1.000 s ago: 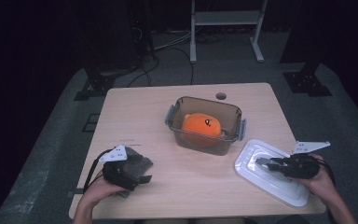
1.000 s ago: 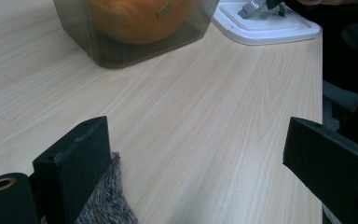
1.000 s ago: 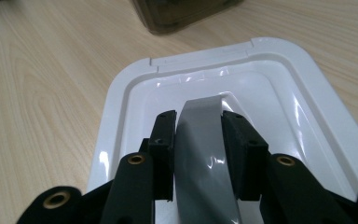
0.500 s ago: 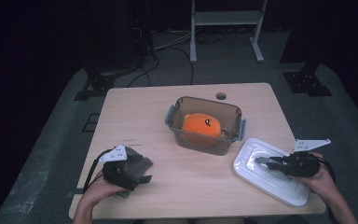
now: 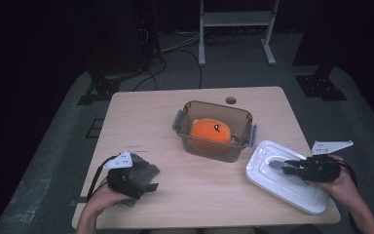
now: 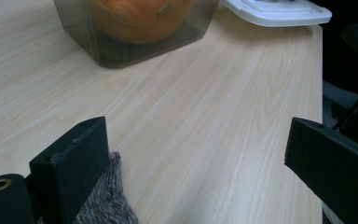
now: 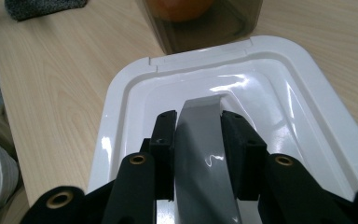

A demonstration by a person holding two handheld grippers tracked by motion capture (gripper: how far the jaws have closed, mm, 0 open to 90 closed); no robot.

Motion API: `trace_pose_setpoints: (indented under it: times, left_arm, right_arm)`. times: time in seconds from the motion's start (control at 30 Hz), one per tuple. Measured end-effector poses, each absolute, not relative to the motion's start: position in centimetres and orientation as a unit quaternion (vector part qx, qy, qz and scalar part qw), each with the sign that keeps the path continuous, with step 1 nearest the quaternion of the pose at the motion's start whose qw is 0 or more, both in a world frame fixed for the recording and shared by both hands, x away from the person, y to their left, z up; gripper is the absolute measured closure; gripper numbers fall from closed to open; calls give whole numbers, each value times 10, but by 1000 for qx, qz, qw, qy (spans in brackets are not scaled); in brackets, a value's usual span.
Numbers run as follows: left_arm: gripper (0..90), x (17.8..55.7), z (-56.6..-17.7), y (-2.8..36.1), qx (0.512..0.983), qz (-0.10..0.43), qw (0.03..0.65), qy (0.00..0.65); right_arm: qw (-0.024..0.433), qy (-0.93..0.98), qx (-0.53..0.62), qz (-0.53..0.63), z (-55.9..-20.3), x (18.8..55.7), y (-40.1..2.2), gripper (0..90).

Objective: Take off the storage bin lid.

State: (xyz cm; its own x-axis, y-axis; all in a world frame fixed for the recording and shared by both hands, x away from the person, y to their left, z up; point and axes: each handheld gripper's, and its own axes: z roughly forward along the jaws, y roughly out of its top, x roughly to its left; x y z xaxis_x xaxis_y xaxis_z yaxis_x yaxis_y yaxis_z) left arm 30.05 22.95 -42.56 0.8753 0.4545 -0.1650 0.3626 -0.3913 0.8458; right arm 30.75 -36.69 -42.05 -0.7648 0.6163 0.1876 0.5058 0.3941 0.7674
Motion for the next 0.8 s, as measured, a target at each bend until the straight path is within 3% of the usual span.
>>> trace_pose_setpoints:
  times: [0.8]
  left_arm:
    - [39, 302, -427, 229, 833, 46, 493, 246]
  right_arm:
    - [85, 834, 321, 441, -363, 295, -378, 660]
